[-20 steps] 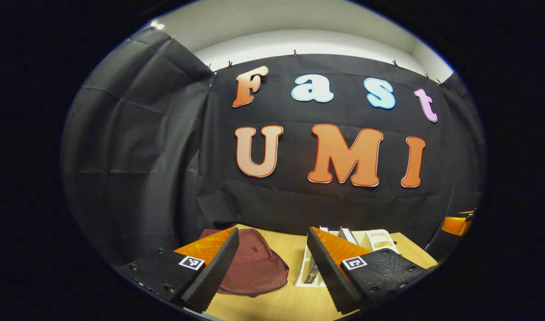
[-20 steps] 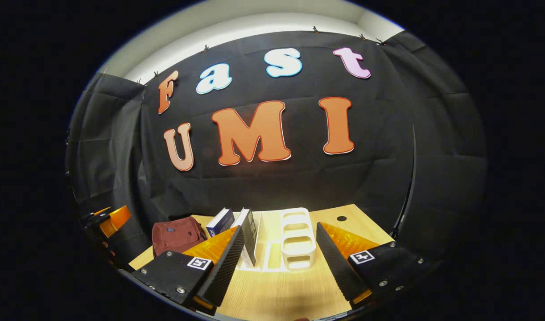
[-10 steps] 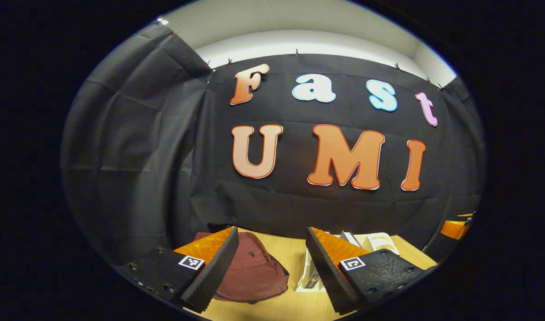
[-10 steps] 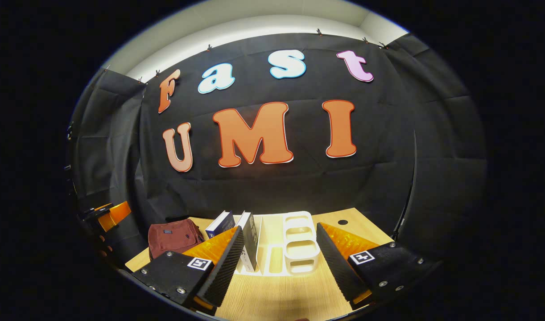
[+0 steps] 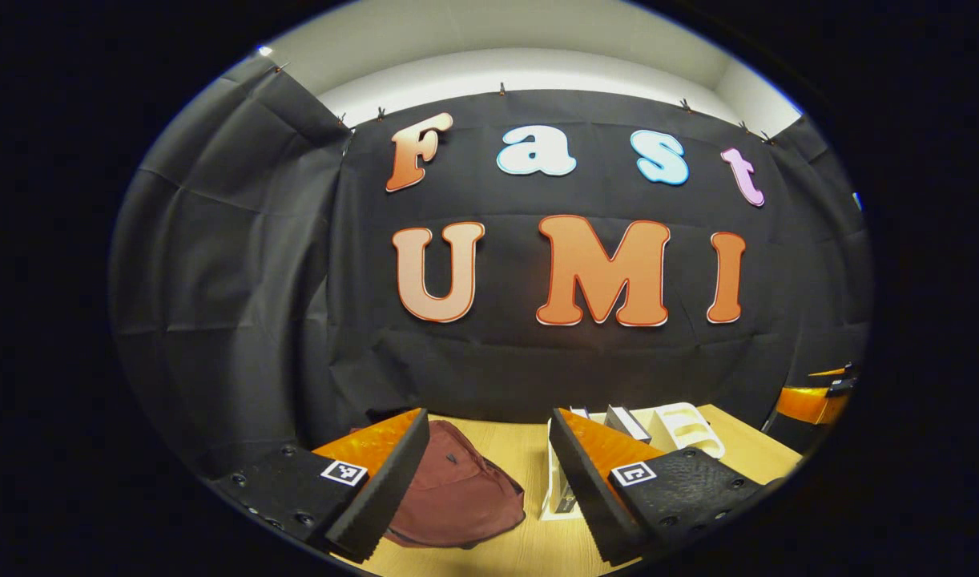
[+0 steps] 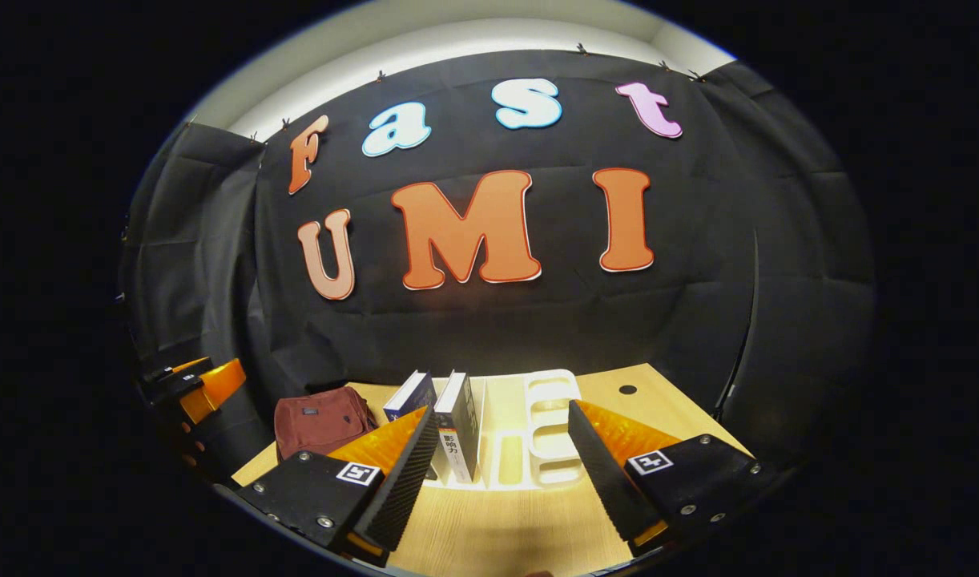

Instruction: Open the schoolbag, grab two books from the bookshelf and put them into the schoolbag.

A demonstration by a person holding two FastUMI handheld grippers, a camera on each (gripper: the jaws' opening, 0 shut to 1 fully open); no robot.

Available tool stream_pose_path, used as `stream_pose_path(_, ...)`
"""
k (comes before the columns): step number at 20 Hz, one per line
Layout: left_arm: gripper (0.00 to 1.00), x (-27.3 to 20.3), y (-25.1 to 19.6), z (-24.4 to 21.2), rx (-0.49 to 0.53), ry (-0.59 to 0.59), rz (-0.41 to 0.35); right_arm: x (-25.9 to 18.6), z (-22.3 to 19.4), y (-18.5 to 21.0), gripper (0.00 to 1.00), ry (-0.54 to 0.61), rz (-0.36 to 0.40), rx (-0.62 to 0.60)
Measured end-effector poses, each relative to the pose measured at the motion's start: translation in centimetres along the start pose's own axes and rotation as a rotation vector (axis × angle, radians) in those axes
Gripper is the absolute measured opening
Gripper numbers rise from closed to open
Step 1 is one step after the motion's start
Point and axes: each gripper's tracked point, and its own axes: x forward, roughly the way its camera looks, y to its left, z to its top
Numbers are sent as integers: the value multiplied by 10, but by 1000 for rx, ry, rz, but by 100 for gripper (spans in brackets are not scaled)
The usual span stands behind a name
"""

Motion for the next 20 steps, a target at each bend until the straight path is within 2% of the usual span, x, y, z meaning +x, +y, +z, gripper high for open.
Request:
stream_pose_path(5, 94, 5, 25, 4, 7, 2, -3, 7, -6, 21, 96, -7, -34, 23)
stream_pose_path(11, 95, 12, 46, -9, 51, 12, -52, 8, -14, 24, 96, -3, -117, 33)
stream_pose_path(15, 95, 20, 42, -20, -18, 41, -60, 9, -15, 20, 96, 5, -125, -7)
stream_pose_path(20, 95, 30, 42, -18, 1, 39, 2, 17, -15, 18, 96, 19, -70, -8)
